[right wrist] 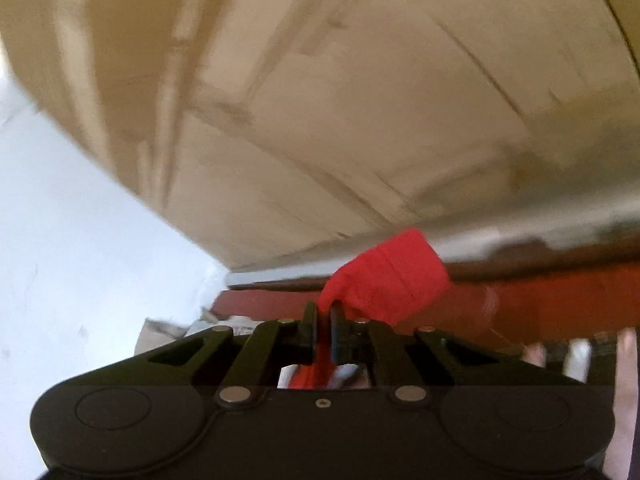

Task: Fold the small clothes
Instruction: 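Grasp the sleeve cuff with the right tool and lift it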

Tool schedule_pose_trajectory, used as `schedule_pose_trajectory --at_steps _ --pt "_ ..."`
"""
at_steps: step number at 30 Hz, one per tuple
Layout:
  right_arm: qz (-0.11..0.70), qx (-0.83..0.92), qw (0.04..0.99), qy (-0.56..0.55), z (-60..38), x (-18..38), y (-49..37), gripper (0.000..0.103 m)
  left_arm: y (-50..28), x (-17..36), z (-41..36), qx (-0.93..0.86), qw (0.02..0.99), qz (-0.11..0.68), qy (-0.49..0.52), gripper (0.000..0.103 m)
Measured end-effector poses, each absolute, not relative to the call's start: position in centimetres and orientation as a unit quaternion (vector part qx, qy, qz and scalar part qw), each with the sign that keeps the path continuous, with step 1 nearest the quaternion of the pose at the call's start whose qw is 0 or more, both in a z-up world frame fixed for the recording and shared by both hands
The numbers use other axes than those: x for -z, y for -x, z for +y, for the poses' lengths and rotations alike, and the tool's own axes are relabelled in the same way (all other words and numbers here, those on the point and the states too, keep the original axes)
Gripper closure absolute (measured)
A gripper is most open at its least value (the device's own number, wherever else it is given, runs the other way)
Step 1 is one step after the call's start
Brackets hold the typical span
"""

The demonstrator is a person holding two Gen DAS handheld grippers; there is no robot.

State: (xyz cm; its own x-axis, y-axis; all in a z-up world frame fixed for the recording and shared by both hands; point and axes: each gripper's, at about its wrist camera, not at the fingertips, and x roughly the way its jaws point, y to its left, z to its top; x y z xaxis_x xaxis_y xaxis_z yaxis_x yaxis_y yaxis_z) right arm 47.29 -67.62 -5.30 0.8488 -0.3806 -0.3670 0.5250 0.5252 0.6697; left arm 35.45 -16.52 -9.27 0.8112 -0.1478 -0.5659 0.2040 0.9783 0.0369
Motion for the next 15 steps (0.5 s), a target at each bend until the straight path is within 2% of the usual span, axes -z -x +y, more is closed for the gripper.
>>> schedule_pose_trajectory --at_steps 4,10,15 --pt "0.078 0.221 0.910 -0.342 -64.7 -0.1 -48.8 0.098 -36.1 7.6 -15.7 0.102 0.945 0.308 -0.030 0.000" --pt "0.070 0.138 0.963 -0.220 -57.0 -7.5 -50.9 0.098 -36.2 2.9 -11.7 0.088 0.948 0.302 0.047 0.000" --pt "0.069 0.051 0.983 -0.162 -48.4 -11.2 -52.1 0.098 -35.7 -0.7 -7.3 0.058 0.960 0.261 0.089 0.000"
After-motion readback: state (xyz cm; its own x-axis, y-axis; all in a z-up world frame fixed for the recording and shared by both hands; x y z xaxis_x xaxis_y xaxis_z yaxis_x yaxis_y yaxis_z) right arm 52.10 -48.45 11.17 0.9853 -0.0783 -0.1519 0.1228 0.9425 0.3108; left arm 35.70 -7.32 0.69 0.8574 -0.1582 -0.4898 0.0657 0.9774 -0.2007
